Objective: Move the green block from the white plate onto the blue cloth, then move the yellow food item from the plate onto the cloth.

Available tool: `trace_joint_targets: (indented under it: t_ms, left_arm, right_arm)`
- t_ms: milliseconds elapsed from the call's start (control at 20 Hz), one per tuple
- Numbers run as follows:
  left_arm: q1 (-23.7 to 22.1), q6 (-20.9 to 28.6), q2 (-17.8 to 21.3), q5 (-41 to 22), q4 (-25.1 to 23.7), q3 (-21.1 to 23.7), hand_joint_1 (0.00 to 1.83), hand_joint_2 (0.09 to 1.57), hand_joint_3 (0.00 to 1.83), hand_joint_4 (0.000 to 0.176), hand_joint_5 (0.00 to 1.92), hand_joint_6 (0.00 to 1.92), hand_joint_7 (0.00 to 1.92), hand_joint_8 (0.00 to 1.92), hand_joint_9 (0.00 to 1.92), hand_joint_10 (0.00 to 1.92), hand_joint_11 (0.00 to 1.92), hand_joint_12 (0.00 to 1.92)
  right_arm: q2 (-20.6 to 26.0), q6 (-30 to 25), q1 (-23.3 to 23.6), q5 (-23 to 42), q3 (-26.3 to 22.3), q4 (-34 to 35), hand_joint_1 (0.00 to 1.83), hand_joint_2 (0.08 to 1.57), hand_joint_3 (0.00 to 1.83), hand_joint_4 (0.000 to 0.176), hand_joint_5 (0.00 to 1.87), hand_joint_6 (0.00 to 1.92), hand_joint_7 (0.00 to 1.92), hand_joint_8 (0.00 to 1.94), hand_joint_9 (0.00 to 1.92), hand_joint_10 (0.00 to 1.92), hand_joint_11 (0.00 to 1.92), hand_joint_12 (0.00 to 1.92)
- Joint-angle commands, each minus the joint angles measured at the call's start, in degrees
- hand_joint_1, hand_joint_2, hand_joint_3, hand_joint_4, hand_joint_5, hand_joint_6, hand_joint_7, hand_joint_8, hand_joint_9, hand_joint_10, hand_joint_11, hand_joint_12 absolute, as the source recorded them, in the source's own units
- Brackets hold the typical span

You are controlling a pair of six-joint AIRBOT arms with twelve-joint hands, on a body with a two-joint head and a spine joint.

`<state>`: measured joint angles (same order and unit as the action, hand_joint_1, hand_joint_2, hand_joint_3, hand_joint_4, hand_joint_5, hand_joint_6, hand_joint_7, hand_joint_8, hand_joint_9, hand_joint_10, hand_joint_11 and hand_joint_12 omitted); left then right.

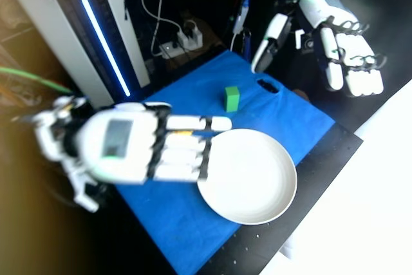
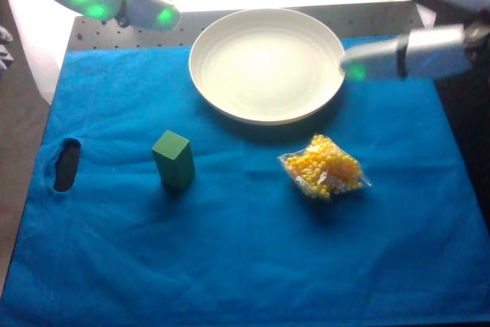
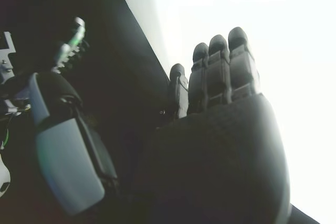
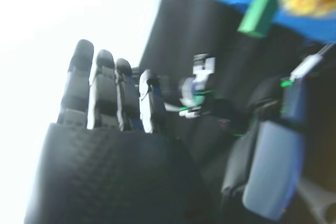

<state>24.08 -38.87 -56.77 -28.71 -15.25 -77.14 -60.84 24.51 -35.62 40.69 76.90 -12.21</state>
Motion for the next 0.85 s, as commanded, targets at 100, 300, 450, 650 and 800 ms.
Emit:
trace_joint_targets:
  t_ms: [100,300,450,650,800]
  left_arm:
    - [0.69,0.18,1.68,-8.99,3.16,0.71,0.64,0.8,0.0,0.176,0.08,0.01,0.13,0.0,0.16,0.01,0.08,0.2]
    - [2.68,-0.75,3.53,-12.5,5.65,2.4,0.65,0.9,0.01,0.155,0.03,0.0,0.12,0.0,0.15,0.0,0.05,0.23]
    - [2.7,-1.47,4.07,-13.28,5.92,3.14,0.65,0.93,0.01,0.175,0.02,0.0,0.11,0.0,0.11,0.0,0.01,0.23]
    - [2.7,-1.74,4.06,-13.41,5.92,3.32,0.64,0.92,0.0,0.176,0.0,0.0,0.09,0.0,0.08,0.0,0.0,0.17]
    - [2.7,-2.34,3.98,-13.43,5.92,3.55,0.63,0.89,0.0,0.176,0.02,0.01,0.11,0.01,0.09,0.0,0.01,0.18]
  right_arm:
    - [1.08,-0.12,0.98,11.31,0.07,5.54,0.18,1.01,0.01,0.175,0.04,0.0,0.06,0.0,0.07,0.0,0.0,0.42]
    - [1.91,-0.12,0.98,14.75,-0.06,9.27,0.36,0.97,0.0,0.176,0.1,0.0,0.04,0.0,0.06,0.0,0.0,0.63]
    - [2.23,-0.12,0.97,15.04,-0.07,9.82,0.31,0.94,0.0,0.176,0.09,0.0,0.06,0.0,0.09,0.0,0.0,0.72]
    - [2.64,-0.12,0.97,15.04,-0.27,9.82,0.35,0.95,0.0,0.176,0.11,0.0,0.05,0.0,0.05,0.0,0.0,0.62]
    - [3.01,-0.12,0.98,15.04,-0.47,9.82,0.33,0.95,0.0,0.176,0.1,0.0,0.06,0.0,0.08,0.01,0.0,0.65]
